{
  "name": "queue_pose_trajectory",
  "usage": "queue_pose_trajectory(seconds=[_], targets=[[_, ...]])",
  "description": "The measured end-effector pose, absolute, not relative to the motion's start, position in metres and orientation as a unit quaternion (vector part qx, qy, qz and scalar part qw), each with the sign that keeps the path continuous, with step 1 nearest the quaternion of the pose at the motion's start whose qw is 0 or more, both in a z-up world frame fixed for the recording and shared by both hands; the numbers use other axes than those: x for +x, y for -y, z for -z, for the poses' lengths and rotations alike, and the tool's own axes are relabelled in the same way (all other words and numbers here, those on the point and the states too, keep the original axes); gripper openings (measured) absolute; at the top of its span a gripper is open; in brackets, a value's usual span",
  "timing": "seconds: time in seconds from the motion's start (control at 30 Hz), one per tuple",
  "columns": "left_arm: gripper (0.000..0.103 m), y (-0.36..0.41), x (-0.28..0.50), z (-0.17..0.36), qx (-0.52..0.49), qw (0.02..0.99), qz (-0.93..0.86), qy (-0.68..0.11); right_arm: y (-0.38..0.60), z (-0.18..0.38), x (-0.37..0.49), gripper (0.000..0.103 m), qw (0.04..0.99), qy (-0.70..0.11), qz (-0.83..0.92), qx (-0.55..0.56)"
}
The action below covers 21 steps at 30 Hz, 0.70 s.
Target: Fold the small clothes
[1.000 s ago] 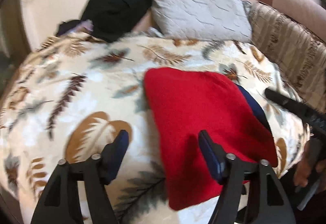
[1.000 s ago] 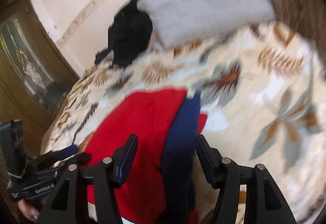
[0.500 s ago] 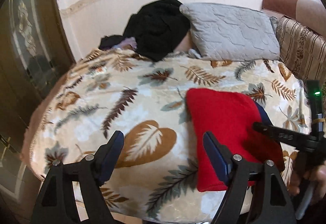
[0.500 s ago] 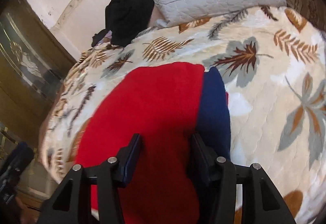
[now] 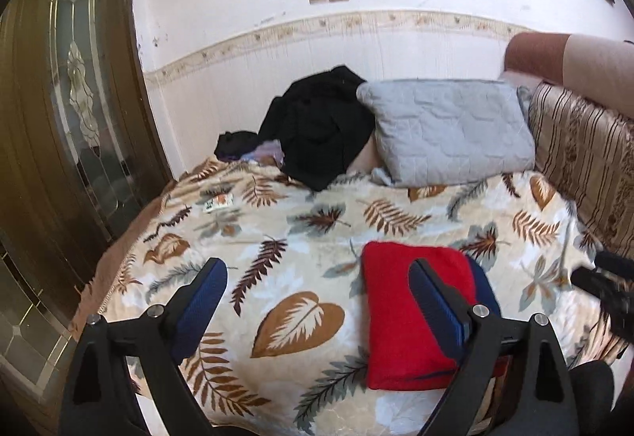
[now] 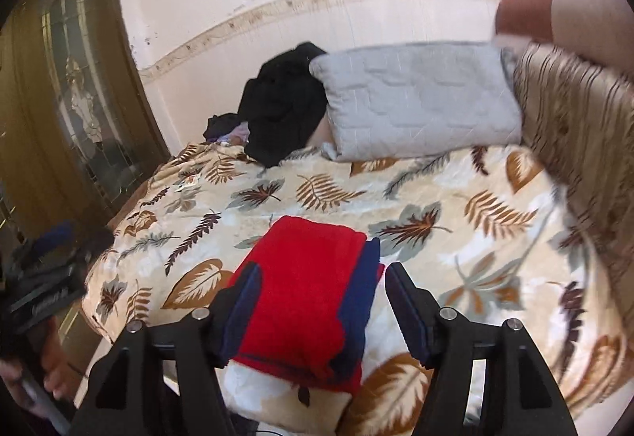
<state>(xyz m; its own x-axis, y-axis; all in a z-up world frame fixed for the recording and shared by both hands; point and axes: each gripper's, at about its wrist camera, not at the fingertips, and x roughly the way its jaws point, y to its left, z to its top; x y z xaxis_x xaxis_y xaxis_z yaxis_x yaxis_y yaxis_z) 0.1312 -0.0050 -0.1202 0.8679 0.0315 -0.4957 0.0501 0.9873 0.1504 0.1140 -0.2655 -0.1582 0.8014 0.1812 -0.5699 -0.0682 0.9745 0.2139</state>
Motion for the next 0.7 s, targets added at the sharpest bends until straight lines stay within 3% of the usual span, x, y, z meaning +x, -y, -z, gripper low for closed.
queue_pose_trajectory(seconds=[0.27, 0.7], targets=[[0.093, 0.006, 0.103, 0.086, 0.082, 0.970, -0.009, -0.231, 0.244, 0.132, 0.051, 0.069, 0.953, -0.290, -0.059, 0.072], [0.093, -0.009, 0.062, 0.050, 0.077, 0.979, -0.039, -0.186, 0.231, 0.108, 0.021, 0.069, 0.950, -0.286, -0.035, 0.119]])
